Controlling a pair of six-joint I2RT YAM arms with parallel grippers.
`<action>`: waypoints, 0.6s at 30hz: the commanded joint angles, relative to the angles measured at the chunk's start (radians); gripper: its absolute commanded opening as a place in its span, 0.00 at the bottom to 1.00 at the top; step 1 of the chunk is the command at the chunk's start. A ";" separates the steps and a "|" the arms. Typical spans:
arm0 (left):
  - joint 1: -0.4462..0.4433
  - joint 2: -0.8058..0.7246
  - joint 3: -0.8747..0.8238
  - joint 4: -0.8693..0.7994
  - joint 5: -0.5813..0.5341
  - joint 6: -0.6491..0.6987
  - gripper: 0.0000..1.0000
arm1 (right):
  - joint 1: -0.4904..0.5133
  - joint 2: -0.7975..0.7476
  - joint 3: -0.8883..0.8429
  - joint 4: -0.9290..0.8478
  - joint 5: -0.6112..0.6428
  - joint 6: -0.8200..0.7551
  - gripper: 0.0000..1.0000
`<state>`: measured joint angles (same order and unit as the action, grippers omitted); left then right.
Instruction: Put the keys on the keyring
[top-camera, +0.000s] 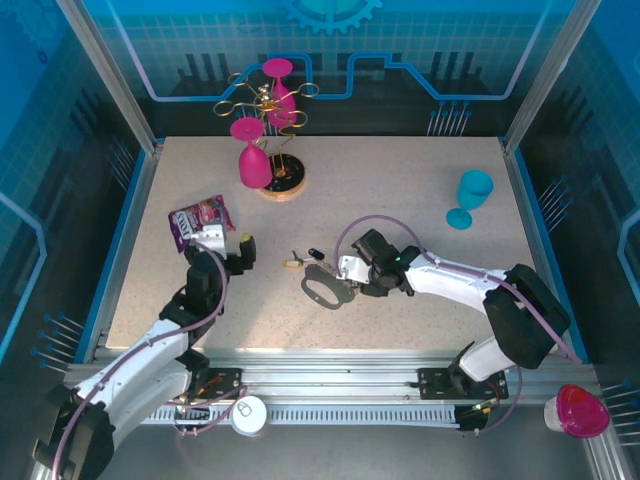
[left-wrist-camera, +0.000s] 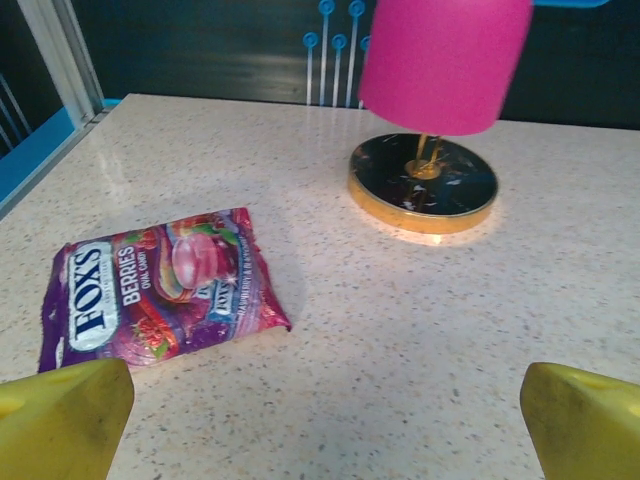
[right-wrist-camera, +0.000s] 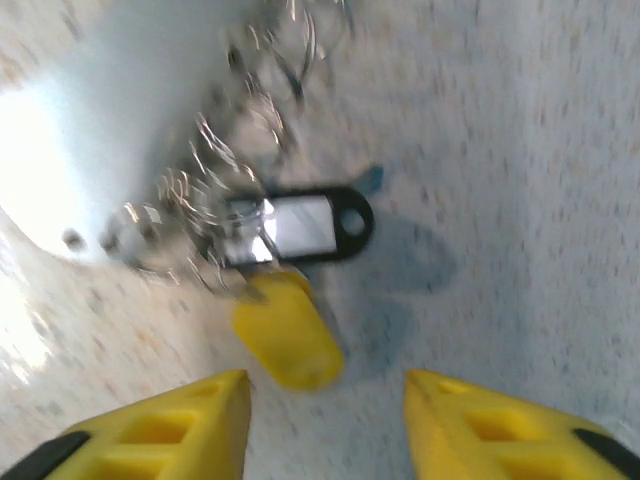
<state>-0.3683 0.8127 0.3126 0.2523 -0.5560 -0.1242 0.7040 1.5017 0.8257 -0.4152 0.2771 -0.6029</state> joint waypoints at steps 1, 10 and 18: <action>0.057 0.050 0.048 0.039 0.021 0.038 0.99 | -0.062 -0.027 0.009 -0.084 0.108 0.052 0.49; 0.210 0.241 -0.017 0.273 0.076 0.084 0.99 | -0.346 -0.317 -0.148 0.305 -0.114 0.333 0.58; 0.276 0.525 -0.043 0.684 0.247 0.167 0.99 | -0.600 -0.266 -0.441 1.011 -0.214 0.525 0.63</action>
<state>-0.1066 1.2835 0.2790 0.6937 -0.4084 -0.0078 0.1402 1.1866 0.4332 0.2726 0.1253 -0.1814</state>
